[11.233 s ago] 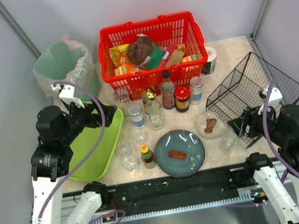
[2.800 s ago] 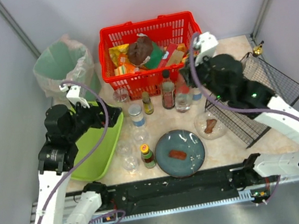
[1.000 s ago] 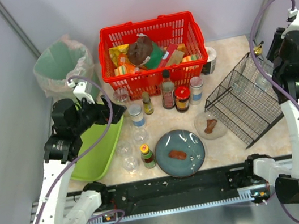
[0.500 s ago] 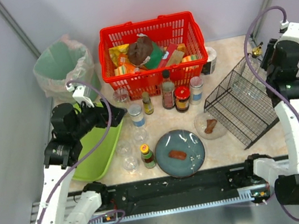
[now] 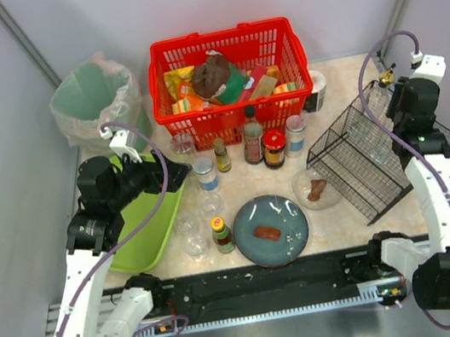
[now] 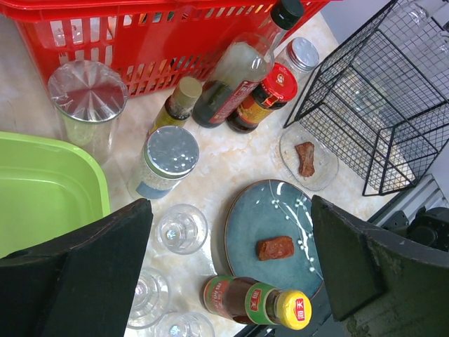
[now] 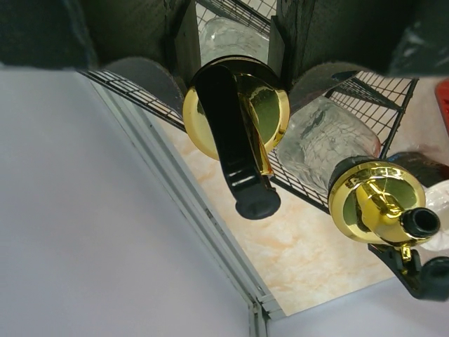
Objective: Clear the kitchen counter
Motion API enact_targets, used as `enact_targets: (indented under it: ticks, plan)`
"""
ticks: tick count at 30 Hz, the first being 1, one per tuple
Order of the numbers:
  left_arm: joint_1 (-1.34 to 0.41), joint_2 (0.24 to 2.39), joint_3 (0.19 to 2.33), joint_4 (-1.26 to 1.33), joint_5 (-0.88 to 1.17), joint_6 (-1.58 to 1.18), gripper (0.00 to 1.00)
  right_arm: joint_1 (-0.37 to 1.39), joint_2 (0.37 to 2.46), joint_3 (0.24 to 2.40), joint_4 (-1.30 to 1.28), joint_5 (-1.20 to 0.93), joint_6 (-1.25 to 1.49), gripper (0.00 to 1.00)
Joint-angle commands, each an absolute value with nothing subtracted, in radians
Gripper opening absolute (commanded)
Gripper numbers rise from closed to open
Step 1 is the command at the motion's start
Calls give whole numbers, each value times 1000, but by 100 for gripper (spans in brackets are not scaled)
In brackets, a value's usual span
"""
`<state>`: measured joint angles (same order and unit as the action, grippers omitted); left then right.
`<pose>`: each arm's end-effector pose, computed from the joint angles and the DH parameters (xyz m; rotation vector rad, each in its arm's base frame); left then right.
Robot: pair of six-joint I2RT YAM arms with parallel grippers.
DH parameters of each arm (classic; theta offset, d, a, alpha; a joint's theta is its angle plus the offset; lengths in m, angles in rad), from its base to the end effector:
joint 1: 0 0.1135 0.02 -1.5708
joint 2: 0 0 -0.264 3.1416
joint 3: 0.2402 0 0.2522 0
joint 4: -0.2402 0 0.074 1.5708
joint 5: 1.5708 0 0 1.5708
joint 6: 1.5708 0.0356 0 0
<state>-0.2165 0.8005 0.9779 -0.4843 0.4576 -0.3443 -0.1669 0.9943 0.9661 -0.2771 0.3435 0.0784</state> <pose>0.1604 -0.0514 0.3733 0.2018 1.9155 -0.8096 0.2201 -0.0492 0.3556 0.4625 1.8174 -0.3827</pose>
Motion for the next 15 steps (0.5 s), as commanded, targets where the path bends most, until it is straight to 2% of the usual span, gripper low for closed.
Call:
enact_targets:
  ticks: [1,4,7,10,15]
  plan:
    - [-212,787,977,-433,476,-353,98,-172,960,965,-164,339,140,0]
    - [-212,787,980,-434,471,-351,98,-172,972,968,-166,351,138,7]
    - [-212,788,988,-440,460,-344,98,-172,983,976,-176,353,138,20]
    - [-212,788,996,-446,453,-339,98,-172,983,976,-178,347,140,42]
    - [-212,801,1003,-451,449,-337,98,-172,971,1026,-231,336,141,68]
